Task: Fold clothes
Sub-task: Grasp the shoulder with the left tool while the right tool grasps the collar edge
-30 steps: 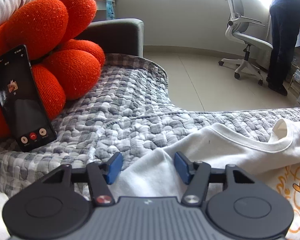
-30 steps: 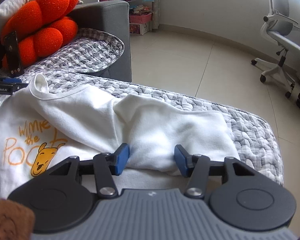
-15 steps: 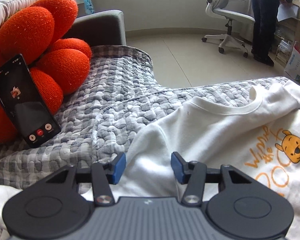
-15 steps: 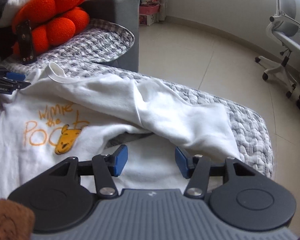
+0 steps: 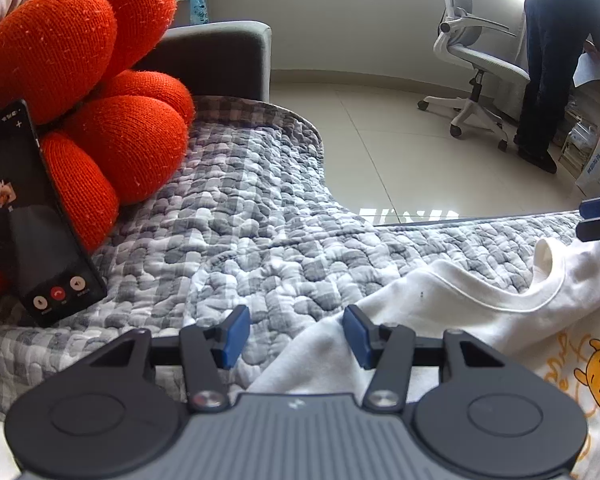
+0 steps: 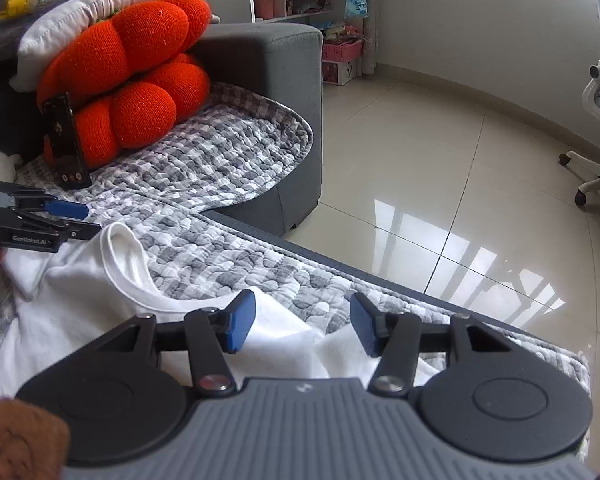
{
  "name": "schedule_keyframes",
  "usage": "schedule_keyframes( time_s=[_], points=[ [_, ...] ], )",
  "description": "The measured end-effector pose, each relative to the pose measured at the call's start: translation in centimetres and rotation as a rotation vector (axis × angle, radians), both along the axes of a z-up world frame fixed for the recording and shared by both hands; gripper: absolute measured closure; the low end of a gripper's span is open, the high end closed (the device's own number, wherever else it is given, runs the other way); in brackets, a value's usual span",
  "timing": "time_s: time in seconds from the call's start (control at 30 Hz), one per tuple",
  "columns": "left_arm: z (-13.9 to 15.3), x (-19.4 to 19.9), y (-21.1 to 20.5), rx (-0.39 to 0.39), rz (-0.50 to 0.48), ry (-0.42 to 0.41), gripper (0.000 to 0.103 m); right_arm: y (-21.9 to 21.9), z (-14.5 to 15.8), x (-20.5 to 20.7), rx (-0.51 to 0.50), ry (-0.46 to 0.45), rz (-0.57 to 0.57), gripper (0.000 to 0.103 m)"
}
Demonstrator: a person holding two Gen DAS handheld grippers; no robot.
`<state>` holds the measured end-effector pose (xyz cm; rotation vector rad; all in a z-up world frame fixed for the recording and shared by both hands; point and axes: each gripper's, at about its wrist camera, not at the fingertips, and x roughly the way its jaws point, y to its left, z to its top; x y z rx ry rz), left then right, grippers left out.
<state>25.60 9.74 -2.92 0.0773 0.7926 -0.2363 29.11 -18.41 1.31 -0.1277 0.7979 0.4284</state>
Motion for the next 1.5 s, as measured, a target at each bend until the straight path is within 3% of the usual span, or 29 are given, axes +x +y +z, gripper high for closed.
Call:
schedule_keyframes(
  time_s=[0.2,0.33,0.4,0.57,0.7,0.83,0.9,1.0,1.17,1.4,1.5],
  points=[
    [-0.6,-1.1,-0.6,0.006,0.010,-0.026,0.054,0.2,-3.1,0.3,-0.016,0.087,0.025,0.049],
    [-1.1,-2.5,-1.5,0.020,0.013,-0.057,0.066,0.3,-3.2,-1.0,-0.036,0.076,0.028,0.050],
    [-1.2,-3.1,-1.8,0.023,0.015,-0.069,0.074,0.7,-3.2,-1.5,-0.058,0.057,0.045,0.056],
    [-1.3,-3.6,-2.0,0.010,0.024,-0.094,0.087,2.3,-3.0,-1.8,-0.179,-0.006,0.139,0.061],
    [-1.4,-3.6,-1.9,-0.003,0.014,-0.100,0.087,3.3,-3.0,-1.0,-0.259,-0.036,0.237,0.060],
    [-1.4,-3.0,-1.4,-0.035,0.008,-0.078,0.086,3.6,-3.0,-0.4,-0.253,-0.021,0.292,0.061],
    [-1.4,-2.7,-1.0,-0.061,0.009,-0.066,0.086,3.6,-3.0,-0.5,-0.223,0.001,0.313,0.079],
    [-1.5,-2.7,-0.8,-0.094,0.033,-0.075,0.088,3.9,-3.1,-0.9,-0.207,-0.009,0.305,0.084],
    [-1.2,-3.5,-1.0,-0.113,0.081,-0.147,0.091,4.1,-3.3,-3.9,-0.243,-0.174,0.214,0.092],
    [1.0,-4.5,-0.8,-0.138,0.105,-0.285,0.092,3.0,-1.5,-6.0,-0.289,-0.450,0.007,0.095],
    [1.5,-4.3,-0.9,-0.124,0.111,-0.296,0.092,2.6,-0.9,-4.9,-0.270,-0.472,-0.055,0.095]
  ],
)
